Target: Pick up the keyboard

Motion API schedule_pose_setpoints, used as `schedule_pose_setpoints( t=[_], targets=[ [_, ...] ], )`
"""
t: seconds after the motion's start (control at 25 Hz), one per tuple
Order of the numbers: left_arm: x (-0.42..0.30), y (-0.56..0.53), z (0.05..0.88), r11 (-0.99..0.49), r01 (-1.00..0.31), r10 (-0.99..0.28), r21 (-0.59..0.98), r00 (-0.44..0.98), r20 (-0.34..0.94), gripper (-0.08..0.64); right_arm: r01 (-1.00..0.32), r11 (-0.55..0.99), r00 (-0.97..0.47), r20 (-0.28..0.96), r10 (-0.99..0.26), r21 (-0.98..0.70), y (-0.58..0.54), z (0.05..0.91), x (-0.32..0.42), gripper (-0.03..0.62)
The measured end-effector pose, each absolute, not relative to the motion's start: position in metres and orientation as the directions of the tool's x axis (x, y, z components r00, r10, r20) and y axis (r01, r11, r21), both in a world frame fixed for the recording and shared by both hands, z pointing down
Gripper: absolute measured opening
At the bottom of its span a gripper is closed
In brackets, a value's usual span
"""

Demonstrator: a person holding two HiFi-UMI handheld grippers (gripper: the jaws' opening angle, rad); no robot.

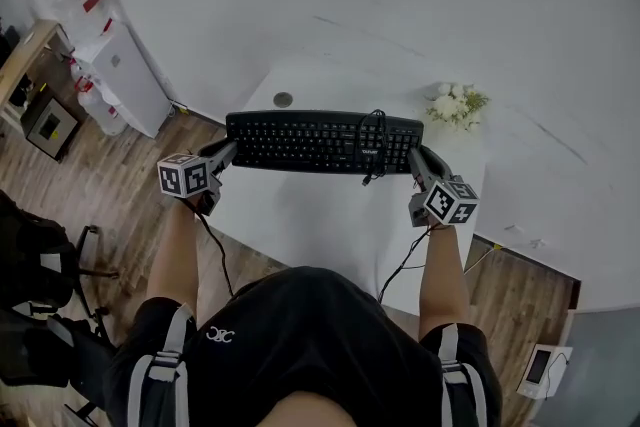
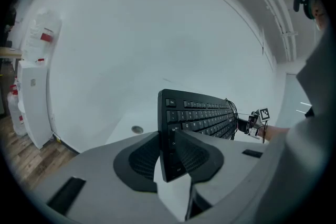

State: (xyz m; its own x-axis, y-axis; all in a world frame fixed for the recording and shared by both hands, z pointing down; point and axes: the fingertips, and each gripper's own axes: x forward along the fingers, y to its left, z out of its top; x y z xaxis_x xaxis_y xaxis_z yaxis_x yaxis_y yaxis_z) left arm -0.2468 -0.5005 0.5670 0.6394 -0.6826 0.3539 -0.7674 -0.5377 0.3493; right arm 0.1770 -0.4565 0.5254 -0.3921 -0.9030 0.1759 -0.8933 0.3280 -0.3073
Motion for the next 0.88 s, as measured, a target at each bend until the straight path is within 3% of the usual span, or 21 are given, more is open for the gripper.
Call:
schedule_pose_setpoints(
  t=[0.4, 0.88],
  targets=[
    [-0.223, -0.541, 0.468, -0.607, -0.766, -0.737, 0.211, 0.642, 0.212, 0.115, -0.907, 0.357, -0.365, -0.005, -0.931, -0.222, -0.482, 0.422, 0.198, 0.104],
    [-0.211, -0.562, 0.393, -0.62, -0.772, -0.769, 0.142, 0.633, 0.086, 0.115, -0.906, 0.373, -0.362, -0.087, -0.928, -0.199, -0.498, 0.366, 0.211, 0.104]
  ],
)
